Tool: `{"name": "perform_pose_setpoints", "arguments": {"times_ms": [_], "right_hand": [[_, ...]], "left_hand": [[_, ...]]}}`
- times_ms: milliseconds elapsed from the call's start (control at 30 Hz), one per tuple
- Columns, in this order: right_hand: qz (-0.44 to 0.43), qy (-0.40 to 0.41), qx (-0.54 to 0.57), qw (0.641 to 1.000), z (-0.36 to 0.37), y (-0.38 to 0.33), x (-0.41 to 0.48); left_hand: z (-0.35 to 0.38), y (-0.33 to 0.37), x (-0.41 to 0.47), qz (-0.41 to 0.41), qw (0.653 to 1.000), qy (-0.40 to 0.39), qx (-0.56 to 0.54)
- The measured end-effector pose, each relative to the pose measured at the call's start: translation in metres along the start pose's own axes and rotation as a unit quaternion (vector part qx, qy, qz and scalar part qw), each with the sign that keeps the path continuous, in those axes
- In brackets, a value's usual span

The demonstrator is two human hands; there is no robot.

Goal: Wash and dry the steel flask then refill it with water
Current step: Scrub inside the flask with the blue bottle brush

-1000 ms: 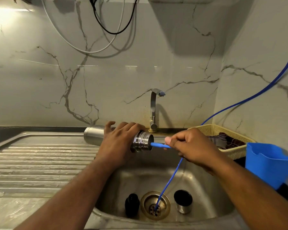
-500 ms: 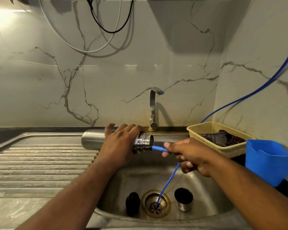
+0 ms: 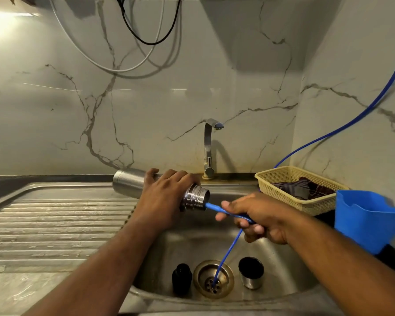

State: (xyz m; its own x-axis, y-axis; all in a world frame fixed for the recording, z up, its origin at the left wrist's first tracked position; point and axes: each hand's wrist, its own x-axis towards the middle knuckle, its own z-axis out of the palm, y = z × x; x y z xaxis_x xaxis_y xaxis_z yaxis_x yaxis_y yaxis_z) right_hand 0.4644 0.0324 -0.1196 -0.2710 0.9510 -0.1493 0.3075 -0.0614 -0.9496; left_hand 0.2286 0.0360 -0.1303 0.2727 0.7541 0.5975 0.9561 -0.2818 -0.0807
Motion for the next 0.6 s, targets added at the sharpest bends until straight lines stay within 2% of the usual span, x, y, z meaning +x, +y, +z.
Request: {"name": "perform_pose_setpoints", "arguments": {"times_ms": [33,67,100,133,167,200,233,267,300,333,367,400,433,467,500,533,567,600], "right_hand": [[-0.021,0.0,-0.018,1.0,0.001,0.001,0.0],[-0.09,0.027,-0.093,0.991,0.002,0.002,0.001],[-0.181,0.074,-0.21,0.958,0.003,0.003,0.003],[-0.268,0.127,-0.328,0.897,0.002,0.002,0.005],[-0.349,0.171,-0.422,0.819,0.0,0.0,0.008],[-0.413,0.205,-0.481,0.745,-0.002,-0.002,0.01],[-0.455,0.229,-0.508,0.695,-0.004,-0.002,0.013],[-0.47,0.244,-0.512,0.676,-0.005,-0.002,0.014],[-0.457,0.25,-0.491,0.698,-0.003,-0.003,0.012],[-0.411,0.241,-0.441,0.761,0.0,-0.003,0.009],[-0.32,0.203,-0.345,0.859,0.003,-0.004,0.006],[-0.193,0.144,-0.206,0.948,0.005,-0.004,0.003],[-0.067,0.08,-0.069,0.992,0.008,-0.005,0.0],[-0.004,0.037,0.01,0.999,0.009,-0.004,-0.002],[0.0,0.024,0.024,0.999,0.011,-0.002,-0.003],[-0.035,0.036,-0.014,0.999,0.014,-0.001,-0.003],[-0.108,0.074,-0.108,0.986,0.015,0.001,-0.002],[-0.197,0.124,-0.242,0.942,0.016,0.001,0.0]], "left_hand": [[0.0,0.0,0.0,-0.004,1.0,-0.003,-0.004],[0.0,-0.001,0.001,-0.012,1.0,-0.007,-0.011],[0.0,-0.003,0.001,-0.021,1.0,-0.012,-0.019],[0.0,-0.005,0.001,-0.031,0.999,-0.016,-0.028],[0.0,-0.005,0.001,-0.04,0.998,-0.019,-0.037],[0.0,-0.005,0.001,-0.049,0.997,-0.023,-0.046],[0.0,-0.005,0.001,-0.054,0.997,-0.026,-0.054],[0.0,-0.004,0.001,-0.054,0.996,-0.027,-0.058],[0.0,-0.003,0.001,-0.05,0.997,-0.026,-0.058],[0.0,-0.002,0.0,-0.044,0.997,-0.023,-0.056],[-0.001,-0.001,0.0,-0.037,0.998,-0.017,-0.053],[-0.001,0.0,0.0,-0.028,0.999,-0.009,-0.046],[0.0,0.0,-0.001,-0.019,0.999,-0.002,-0.036],[-0.001,0.0,-0.001,-0.015,1.0,0.003,-0.025],[-0.001,-0.001,-0.001,-0.017,1.0,0.003,-0.02],[-0.002,-0.002,0.0,-0.024,1.0,0.0,-0.02],[-0.002,-0.003,0.0,-0.032,0.999,-0.003,-0.024],[-0.002,-0.005,0.001,-0.042,0.999,-0.006,-0.031]]}}
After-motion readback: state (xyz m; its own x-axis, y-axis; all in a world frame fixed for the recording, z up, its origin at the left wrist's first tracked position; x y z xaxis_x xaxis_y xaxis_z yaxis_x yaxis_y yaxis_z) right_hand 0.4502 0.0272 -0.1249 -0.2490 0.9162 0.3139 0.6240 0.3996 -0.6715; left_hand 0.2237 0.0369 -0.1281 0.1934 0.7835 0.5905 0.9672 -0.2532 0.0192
